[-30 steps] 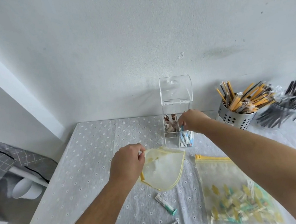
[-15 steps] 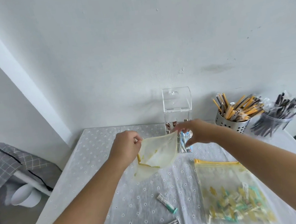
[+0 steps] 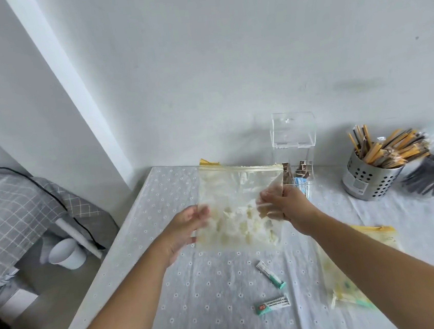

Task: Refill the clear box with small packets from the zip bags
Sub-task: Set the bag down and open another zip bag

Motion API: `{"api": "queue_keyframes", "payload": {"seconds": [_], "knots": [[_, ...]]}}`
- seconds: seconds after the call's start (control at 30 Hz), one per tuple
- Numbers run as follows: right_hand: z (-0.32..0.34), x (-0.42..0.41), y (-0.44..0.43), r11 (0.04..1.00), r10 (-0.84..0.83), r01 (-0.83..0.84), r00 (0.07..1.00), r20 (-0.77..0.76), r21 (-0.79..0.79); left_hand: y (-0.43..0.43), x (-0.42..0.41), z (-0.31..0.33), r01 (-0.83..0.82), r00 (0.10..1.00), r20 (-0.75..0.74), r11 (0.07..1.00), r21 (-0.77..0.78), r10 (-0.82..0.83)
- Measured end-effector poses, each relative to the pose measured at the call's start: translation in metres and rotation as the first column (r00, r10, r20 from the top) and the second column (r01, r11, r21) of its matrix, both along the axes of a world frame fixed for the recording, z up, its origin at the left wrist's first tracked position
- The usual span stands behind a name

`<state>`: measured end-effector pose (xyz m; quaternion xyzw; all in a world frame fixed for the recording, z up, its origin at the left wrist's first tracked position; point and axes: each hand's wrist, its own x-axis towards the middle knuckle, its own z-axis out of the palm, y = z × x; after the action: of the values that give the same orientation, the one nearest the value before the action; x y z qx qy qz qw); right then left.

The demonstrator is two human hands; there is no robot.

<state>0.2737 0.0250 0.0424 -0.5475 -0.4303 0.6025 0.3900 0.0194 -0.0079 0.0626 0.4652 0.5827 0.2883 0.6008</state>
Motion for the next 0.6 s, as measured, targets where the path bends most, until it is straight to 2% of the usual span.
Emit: {"api": "queue_keyframes", "payload": {"seconds": [0.07,0.17,0.3,0.4,0.43,0.47,0.53,0.57,0.6], "knots": [[-0.007,-0.016,-0.001,0.997,-0.036,0.03,0.996,-0.086,-0.077,-0.01,-0.004,-0.023,-0.019,0.994,-0.105,1.0,-0.01,0.018],[-0.024,-0.04,-0.006,0.986,-0.075,0.056,0.99,-0.116,-0.158,-0.017,-0.01,-0.048,-0.23,0.971,-0.069,0.972,-0.038,0.227],[-0.06,-0.071,-0.02,0.969,-0.027,0.029,1.0,0.015,-0.244,-0.018,-0.032,-0.076,-0.38,0.91,-0.185,0.925,-0.018,0.37],[-0.083,-0.091,-0.029,0.952,-0.036,0.062,0.995,0.093,-0.301,-0.02,-0.048,-0.094,-0.368,0.867,-0.356,0.93,0.018,0.349],[-0.087,-0.096,-0.031,0.954,-0.027,0.081,0.982,0.187,-0.288,-0.021,-0.05,-0.099,-0.341,0.83,-0.46,0.94,0.031,0.316],[-0.088,-0.099,-0.032,0.967,-0.007,0.096,0.936,0.351,-0.236,-0.024,-0.052,-0.102,-0.298,0.775,-0.57,0.953,0.053,0.274],[-0.089,-0.101,-0.037,0.997,-0.022,0.068,0.744,0.668,-0.042,-0.029,-0.051,-0.105,-0.145,0.592,-0.772,0.973,0.18,0.231],[-0.086,-0.103,-0.042,0.998,-0.039,-0.013,0.653,0.756,0.062,-0.033,-0.048,-0.105,-0.035,0.504,-0.831,0.967,0.254,0.237],[-0.085,-0.106,-0.047,0.982,-0.036,-0.129,0.582,0.812,0.136,-0.035,-0.044,-0.106,0.075,0.455,-0.855,0.947,0.314,0.247]]}}
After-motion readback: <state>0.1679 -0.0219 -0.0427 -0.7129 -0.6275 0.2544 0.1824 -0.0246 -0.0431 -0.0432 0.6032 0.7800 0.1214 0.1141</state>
